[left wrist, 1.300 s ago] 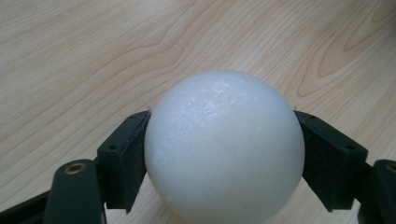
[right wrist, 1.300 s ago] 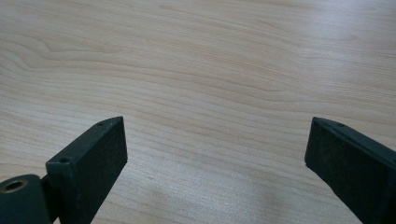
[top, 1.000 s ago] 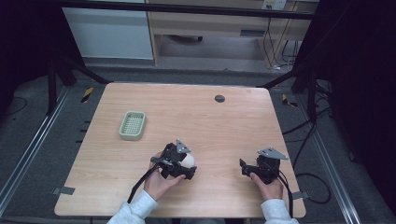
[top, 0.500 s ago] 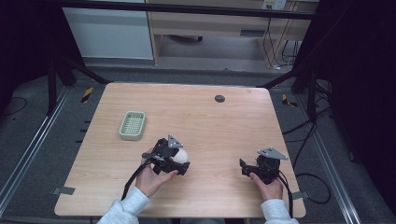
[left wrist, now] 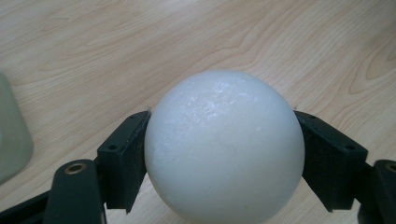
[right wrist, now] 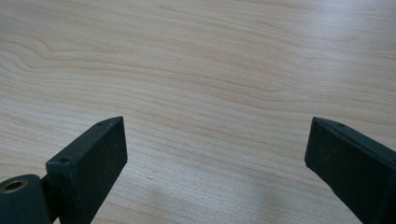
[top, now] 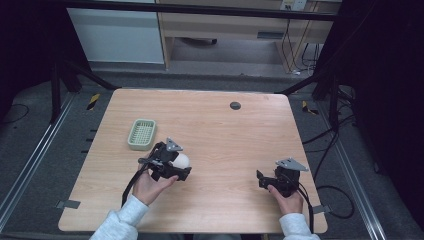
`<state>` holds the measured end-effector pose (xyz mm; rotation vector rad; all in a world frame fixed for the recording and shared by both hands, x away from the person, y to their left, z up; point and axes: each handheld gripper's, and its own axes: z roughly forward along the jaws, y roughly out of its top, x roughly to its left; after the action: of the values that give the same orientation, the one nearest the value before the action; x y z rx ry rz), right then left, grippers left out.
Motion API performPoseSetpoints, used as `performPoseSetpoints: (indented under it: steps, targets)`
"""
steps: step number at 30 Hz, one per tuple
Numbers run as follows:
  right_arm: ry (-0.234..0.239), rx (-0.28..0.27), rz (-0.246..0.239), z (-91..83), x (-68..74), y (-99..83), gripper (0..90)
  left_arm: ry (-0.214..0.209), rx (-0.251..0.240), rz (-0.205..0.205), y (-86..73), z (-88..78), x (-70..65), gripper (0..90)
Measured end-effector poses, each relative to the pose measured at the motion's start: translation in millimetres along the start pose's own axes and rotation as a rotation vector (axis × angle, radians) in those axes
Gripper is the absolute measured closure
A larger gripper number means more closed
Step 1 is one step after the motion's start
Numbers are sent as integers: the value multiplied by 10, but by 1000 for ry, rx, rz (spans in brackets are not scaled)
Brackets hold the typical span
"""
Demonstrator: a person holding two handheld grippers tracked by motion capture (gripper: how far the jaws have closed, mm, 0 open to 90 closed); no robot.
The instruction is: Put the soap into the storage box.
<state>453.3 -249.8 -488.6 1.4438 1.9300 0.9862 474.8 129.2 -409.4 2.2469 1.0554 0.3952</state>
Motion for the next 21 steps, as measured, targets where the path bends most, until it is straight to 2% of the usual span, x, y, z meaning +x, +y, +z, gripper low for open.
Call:
performPoseSetpoints:
  steps: [5, 7, 21]
  targets:
    - [1, -1, 1, 1, 3, 0, 60, 15, -9, -24, -14, -68, 130, 239]
    - [2, -1, 2, 0, 3, 0, 60, 24, -21, -47, -19, -103, 204, 239]
    - [2, 0, 3, 4, 4, 0, 60, 64, -24, -96, -31, -177, 496, 239]
